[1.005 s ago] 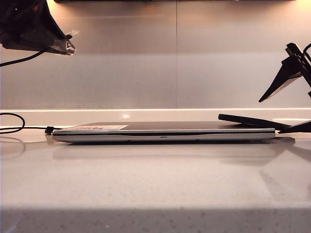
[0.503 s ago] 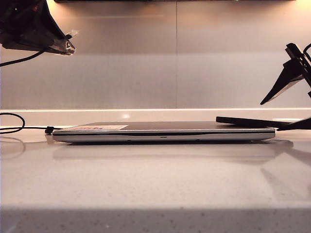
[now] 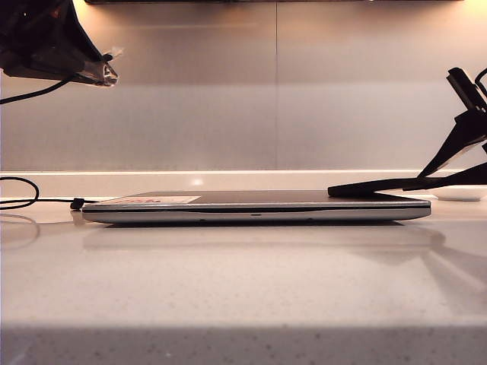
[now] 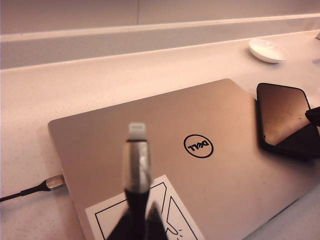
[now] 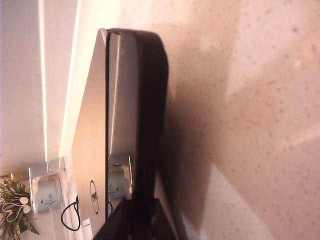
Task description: Pick up the charging cable and the phone, plug the charging cable into the charging port on the phone, and finally place them back on the table.
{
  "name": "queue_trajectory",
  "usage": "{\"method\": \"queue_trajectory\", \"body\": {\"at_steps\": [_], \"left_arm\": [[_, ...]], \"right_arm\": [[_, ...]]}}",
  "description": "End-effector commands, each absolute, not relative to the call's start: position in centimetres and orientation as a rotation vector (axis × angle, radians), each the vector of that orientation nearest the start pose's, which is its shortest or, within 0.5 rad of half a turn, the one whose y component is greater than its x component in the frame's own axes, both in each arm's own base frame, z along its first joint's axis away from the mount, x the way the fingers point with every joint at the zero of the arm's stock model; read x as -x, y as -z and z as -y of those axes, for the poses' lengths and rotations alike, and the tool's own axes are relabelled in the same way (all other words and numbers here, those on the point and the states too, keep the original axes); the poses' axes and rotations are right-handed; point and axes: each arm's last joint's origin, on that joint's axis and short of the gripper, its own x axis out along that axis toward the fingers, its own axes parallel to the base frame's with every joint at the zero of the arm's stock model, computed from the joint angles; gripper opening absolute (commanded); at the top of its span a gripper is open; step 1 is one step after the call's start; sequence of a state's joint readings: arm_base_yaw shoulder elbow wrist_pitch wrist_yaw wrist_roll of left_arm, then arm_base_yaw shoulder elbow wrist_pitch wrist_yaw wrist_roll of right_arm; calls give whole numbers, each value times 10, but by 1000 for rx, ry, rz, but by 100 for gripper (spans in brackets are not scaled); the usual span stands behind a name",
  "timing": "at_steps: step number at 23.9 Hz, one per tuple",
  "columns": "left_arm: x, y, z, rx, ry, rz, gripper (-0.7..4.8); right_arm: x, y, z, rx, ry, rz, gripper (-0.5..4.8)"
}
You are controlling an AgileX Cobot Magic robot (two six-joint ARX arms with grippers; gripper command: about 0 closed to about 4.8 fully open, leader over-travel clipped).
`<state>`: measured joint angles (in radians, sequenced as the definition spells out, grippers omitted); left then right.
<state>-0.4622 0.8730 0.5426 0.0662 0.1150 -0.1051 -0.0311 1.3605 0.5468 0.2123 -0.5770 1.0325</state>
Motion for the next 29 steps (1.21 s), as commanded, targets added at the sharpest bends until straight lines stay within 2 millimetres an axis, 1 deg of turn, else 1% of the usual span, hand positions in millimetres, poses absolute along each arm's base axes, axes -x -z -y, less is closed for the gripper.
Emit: {"method": "queue_trajectory", "body": {"at_steps": [1,2,3,10,14,15,21,22,25,29], "left_arm": [[-173,-260,90,54,562,-281,-6],[-173,-260,90,54,562,-281,-6],[-173,-260,90,54,562,-281,-6],[-173,-260,90,54,562,-281,-6],[-173,-260,90,54,562,-281,-6],[-173,-260,90,54,562,-281,-6],[-173,-260,90,54,562,-281,-6],[-173,-260,90,54,562,-281,-6],[-173,-260,90,54,562,-281,-6],[-173,-260,90,54,562,-281,-6]], "right_arm": [[-243,-148,-9,-1175,-67,-953,31],[-243,-148,-9,-1171,-69,-952,-2],[-243,-148,-9,-1163,-74,-949,-8],[-246,-154,-9,-1127,-131,-901,-9],[-244,-176,-9,-1103,-187,-840,-9],[-243,-187,-9,-1093,-204,-819,-9],[-240,-222,-9,-1027,-254,-764,-9],[-240,-231,-9,-1007,-271,-745,-9],[-240,-248,-9,-948,-287,-734,-9],[-239,-266,-9,-850,-273,-754,-9]]}}
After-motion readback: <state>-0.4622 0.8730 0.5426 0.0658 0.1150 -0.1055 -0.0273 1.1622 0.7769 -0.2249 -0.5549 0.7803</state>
